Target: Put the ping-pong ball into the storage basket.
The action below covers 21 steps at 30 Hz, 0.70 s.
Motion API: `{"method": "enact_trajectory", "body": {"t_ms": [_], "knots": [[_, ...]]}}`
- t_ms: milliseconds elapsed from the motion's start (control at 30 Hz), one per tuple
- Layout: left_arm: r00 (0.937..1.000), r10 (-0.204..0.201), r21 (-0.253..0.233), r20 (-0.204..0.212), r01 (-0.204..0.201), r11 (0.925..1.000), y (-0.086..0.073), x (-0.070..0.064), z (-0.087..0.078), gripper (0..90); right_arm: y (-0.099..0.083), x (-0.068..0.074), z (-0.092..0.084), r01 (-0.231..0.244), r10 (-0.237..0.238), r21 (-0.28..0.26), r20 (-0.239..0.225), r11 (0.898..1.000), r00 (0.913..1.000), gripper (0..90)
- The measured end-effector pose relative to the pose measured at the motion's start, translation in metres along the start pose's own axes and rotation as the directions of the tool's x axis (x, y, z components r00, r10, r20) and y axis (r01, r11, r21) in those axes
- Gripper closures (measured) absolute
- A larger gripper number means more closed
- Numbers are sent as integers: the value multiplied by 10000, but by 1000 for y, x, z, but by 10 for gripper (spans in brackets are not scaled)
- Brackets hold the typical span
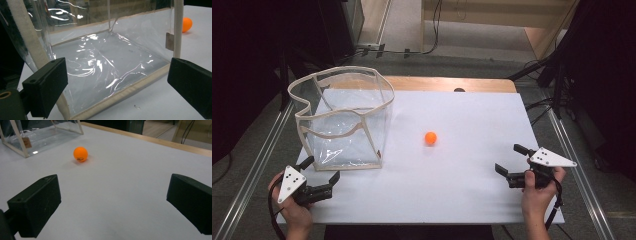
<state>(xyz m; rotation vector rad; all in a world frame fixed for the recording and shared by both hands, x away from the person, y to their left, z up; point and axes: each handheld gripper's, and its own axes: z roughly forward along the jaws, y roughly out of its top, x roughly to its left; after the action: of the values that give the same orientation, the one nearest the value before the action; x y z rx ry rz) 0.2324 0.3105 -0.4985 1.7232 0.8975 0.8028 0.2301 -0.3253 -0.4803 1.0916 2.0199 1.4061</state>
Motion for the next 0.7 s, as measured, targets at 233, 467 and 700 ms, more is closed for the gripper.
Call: {"method": "enact_trajectory", "body": {"t_ms": [233,467,700], "knots": [[10000,-6,14,13,6,10000,0,0,0,36,11,2,18,40,-21,475,-403,9989,9992,0],[10000,-28,18,6,28,10000,0,0,0,36,21,0,29,42,18,732,-814,9973,9967,0],[10000,-45,22,26,44,10000,0,1,0,36,35,2,37,233,-150,903,-915,9956,9957,0]]}}
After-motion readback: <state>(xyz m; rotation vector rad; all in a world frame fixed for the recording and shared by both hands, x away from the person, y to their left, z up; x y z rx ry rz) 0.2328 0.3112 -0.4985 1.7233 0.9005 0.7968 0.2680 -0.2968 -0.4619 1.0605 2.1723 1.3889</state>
